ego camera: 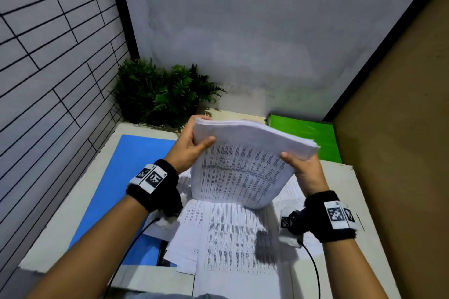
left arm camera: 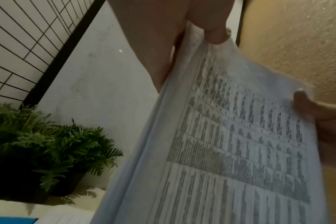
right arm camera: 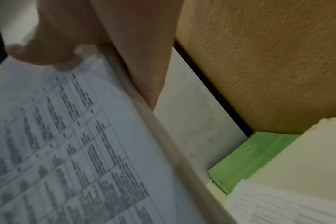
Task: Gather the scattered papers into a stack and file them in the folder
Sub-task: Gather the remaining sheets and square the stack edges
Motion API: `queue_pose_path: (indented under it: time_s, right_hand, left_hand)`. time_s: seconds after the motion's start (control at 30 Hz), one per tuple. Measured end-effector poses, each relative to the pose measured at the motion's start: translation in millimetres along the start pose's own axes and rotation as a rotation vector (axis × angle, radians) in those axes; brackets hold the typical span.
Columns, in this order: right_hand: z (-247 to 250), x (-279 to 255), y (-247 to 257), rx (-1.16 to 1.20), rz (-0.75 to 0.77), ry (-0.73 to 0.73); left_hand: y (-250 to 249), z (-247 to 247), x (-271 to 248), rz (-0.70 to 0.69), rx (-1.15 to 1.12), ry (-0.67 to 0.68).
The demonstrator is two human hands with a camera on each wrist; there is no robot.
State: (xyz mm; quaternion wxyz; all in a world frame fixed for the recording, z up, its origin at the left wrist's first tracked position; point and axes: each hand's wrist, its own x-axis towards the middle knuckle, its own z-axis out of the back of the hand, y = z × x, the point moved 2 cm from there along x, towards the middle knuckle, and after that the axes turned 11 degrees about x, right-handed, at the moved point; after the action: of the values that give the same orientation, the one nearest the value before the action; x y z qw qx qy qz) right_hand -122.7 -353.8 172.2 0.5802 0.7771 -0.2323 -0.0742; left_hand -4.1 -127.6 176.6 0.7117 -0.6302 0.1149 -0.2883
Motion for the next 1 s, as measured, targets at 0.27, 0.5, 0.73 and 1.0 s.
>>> queue_pose_path:
  time_s: [0.27,0.5,0.73,1.0]
  right_hand:
    - [-9,1,0,0.012,-0.003,-0.037]
    - [-13,1,1,0.001,0.012,-0.089]
    - [-3,1,-3,0.038,0.003,-0.072]
    - [-1,4,-5,0.072,-0.042,-0.005]
  left_hand:
    - [-13,2,3,-0.048,-0.041,-0.223]
    - [-21,-8,11,0.117,-0.119,-0.38]
    - [-17,-10,3,-0.072,-0.182,-0.258]
    - [-4,10,0,0.025,-0.05,-0.157]
